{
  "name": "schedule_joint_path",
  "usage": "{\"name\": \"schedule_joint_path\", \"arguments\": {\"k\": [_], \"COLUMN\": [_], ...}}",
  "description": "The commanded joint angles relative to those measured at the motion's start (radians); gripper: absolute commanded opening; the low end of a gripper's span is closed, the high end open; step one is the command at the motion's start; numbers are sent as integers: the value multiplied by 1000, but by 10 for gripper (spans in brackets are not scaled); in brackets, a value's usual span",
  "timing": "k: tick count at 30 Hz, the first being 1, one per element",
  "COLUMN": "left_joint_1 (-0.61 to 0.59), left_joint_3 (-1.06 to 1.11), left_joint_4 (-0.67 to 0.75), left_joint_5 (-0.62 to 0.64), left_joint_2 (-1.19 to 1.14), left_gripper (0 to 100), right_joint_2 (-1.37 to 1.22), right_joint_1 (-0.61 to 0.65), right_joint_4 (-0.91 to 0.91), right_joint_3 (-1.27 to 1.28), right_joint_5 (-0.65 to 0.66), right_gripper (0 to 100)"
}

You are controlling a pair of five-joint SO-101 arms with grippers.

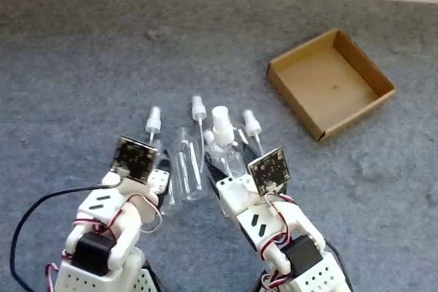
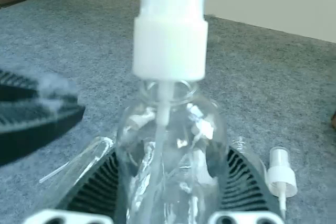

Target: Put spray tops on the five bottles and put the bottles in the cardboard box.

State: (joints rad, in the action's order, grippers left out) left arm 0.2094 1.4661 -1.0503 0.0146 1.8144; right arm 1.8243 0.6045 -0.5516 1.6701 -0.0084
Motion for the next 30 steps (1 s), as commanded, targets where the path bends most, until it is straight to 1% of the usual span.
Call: {"name": "schedule_joint_path", "arguments": {"k": [1,5,11,17,23,25,30], "left_joint_1": [136,260,375,455,549,570,593], "left_joint_3": [44,79,85,88,222,229,226], "left_joint_4": [31,32,34,140,313,356,365], "left_joint_5": [-2,-2,-2,-2,-2,-2,-2], "left_joint_2": [-2,-2,-2,-2,-2,-4,-4], "left_gripper": [5,5,5,5,5,5,5], "right_joint_2": [13,13,13,13,13,13,13], "right_joint_1": [-54,-59,-59,-58,-8,-7,-7], "right_joint_4": [74,108,220,232,228,226,226], "right_joint_3": [114,114,116,116,116,116,116], "right_joint_5": [-2,-5,-5,-5,-3,-3,-3], "right_gripper": [87,87,86,87,87,87,87]}}
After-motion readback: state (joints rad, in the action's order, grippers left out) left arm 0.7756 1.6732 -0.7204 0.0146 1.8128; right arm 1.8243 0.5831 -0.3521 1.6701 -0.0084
